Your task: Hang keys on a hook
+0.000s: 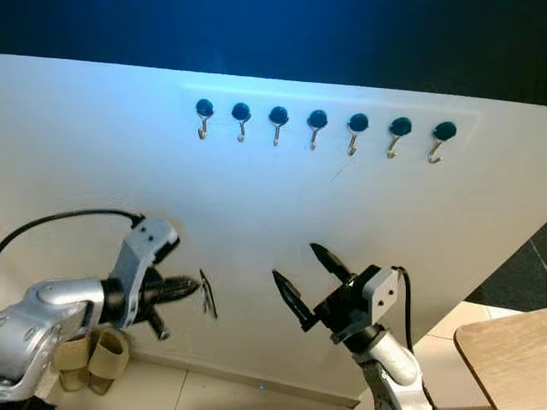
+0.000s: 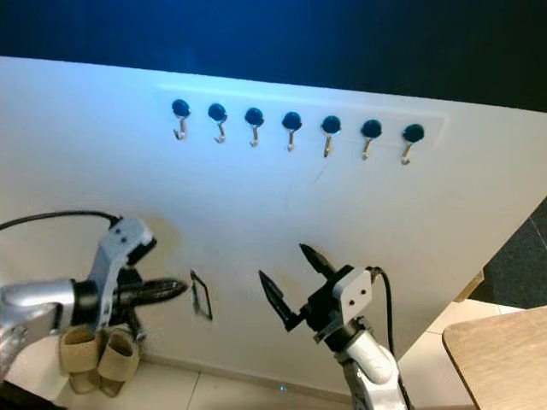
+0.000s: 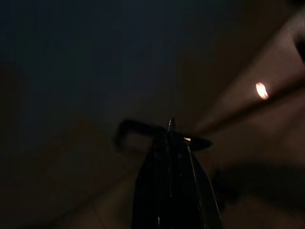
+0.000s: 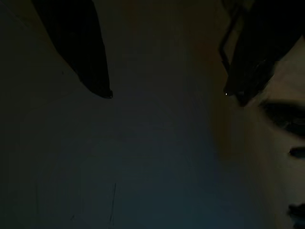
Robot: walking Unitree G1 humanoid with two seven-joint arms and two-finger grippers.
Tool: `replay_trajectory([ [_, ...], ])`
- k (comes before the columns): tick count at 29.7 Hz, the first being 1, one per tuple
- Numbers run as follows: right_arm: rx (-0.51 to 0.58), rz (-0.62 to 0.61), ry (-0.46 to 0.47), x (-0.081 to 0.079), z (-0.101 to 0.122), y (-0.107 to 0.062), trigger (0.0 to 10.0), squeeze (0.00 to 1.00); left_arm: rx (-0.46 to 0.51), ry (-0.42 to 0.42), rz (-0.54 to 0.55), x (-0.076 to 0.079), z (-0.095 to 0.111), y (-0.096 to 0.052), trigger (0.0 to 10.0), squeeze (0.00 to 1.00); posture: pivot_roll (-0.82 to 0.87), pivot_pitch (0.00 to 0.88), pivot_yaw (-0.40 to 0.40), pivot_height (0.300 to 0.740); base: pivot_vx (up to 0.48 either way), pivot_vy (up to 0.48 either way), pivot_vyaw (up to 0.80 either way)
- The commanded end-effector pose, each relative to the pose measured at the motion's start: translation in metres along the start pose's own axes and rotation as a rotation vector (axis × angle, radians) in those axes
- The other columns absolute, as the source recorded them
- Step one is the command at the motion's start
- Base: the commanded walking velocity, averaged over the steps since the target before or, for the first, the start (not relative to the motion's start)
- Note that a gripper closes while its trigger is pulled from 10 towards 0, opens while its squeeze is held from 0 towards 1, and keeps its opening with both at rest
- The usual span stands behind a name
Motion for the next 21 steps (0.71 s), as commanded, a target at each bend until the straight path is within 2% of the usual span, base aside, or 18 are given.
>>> replay_trajectory([
  [1,-0.001,-0.005,0.002,0.001,0.000,-0.001,10.0,0.00,0.018,-0.055,0.061,-0.010,0.006,0.000,10.0,0.00,0.04,0.074,-0.016,0.740,0.000,0.000,0.00],
  [3,-0.002,-0.005,0.003,0.001,0.000,-0.001,10.0,0.00,0.043,-0.071,0.092,-0.016,0.014,0.001,10.0,0.00,0.04,0.075,-0.017,0.740,0.000,0.000,0.00],
  [4,-0.002,-0.005,0.003,0.001,0.000,-0.001,10.0,0.00,0.091,-0.055,0.126,-0.022,0.023,0.000,10.0,0.00,0.04,0.075,-0.018,0.740,0.000,0.000,0.00],
  [5,-0.002,-0.005,0.003,0.001,0.000,-0.001,10.0,0.00,0.091,-0.055,0.126,-0.022,0.023,0.000,10.0,0.00,0.04,0.075,-0.018,0.740,0.000,0.000,0.00],
  [7,-0.003,-0.004,0.004,0.000,0.000,-0.001,10.0,0.00,0.217,0.018,0.209,-0.035,0.047,-0.005,10.0,0.00,0.04,0.076,-0.019,0.740,0.000,0.000,0.00],
  [8,-0.003,-0.002,0.004,0.000,0.000,-0.001,10.0,0.00,0.345,0.061,0.247,-0.039,0.069,-0.014,10.0,0.00,0.04,0.076,-0.018,0.740,0.000,0.000,0.00],
  [9,-0.003,-0.002,0.004,0.000,0.000,-0.001,10.0,0.00,0.345,0.061,0.247,-0.039,0.069,-0.014,10.0,0.00,0.04,0.076,-0.018,0.740,0.000,0.000,0.00],
  [10,-0.003,-0.001,0.004,0.000,0.000,-0.001,10.0,0.00,0.421,0.062,0.244,-0.037,0.082,-0.020,10.0,0.00,0.04,0.076,-0.018,0.740,0.000,0.000,0.00],
  [15,-0.003,-0.002,0.003,0.000,0.000,-0.001,10.0,0.00,0.481,0.059,0.233,-0.032,0.091,-0.027,10.0,0.00,0.04,0.076,-0.020,0.740,0.000,0.000,0.00],
  [18,-0.004,-0.002,0.003,0.001,0.001,-0.001,10.0,0.00,0.545,-0.018,0.237,-0.037,0.099,-0.036,10.0,0.00,0.04,0.077,-0.023,0.740,0.000,0.000,0.00],
  [21,-0.005,0.000,0.003,0.001,0.001,-0.001,10.0,0.00,0.563,-0.040,0.246,-0.040,0.103,-0.040,10.0,0.00,0.04,0.076,-0.024,0.740,0.000,0.000,0.00],
])
Point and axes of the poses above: a point about 5 cm out from each wrist's last joint towards the gripper, its own y axis pointing out of the wrist towards the gripper, its own z axis along the axis of the wrist's last joint, x = y × z, the point moved 6 cm from there along y, pointing out of the wrist towards the gripper, and after that the axes turned 12 degrees about y, right-handed, at the moved point
